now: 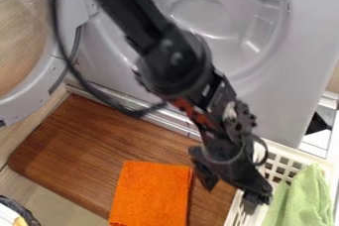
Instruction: Move the white basket to the right side of the table
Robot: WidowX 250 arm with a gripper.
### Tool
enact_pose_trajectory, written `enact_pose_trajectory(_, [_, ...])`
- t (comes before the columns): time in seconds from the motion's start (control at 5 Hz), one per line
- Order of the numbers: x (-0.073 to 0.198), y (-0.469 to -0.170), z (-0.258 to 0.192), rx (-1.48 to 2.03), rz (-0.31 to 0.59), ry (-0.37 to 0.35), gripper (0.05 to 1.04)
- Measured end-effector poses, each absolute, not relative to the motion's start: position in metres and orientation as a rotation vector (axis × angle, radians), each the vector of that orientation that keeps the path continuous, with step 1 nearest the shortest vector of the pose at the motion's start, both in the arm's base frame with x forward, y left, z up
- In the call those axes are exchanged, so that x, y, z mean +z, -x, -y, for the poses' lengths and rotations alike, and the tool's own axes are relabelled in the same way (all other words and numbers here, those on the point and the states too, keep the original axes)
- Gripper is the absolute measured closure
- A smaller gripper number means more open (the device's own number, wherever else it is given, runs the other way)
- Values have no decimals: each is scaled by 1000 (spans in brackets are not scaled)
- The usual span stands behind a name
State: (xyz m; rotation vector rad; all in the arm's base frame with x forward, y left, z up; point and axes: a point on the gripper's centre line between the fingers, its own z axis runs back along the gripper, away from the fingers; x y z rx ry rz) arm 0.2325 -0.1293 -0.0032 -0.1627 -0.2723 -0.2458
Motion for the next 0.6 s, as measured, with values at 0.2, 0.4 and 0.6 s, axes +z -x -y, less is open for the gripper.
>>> enact_pose_trajectory(0.2, [25, -229, 121, -289, 325, 116, 84])
enact_pose_trajectory(0.4, [48, -225, 113, -310, 381, 96, 84])
enact_pose_trajectory(0.6, [47, -225, 112, -307, 378, 95, 84])
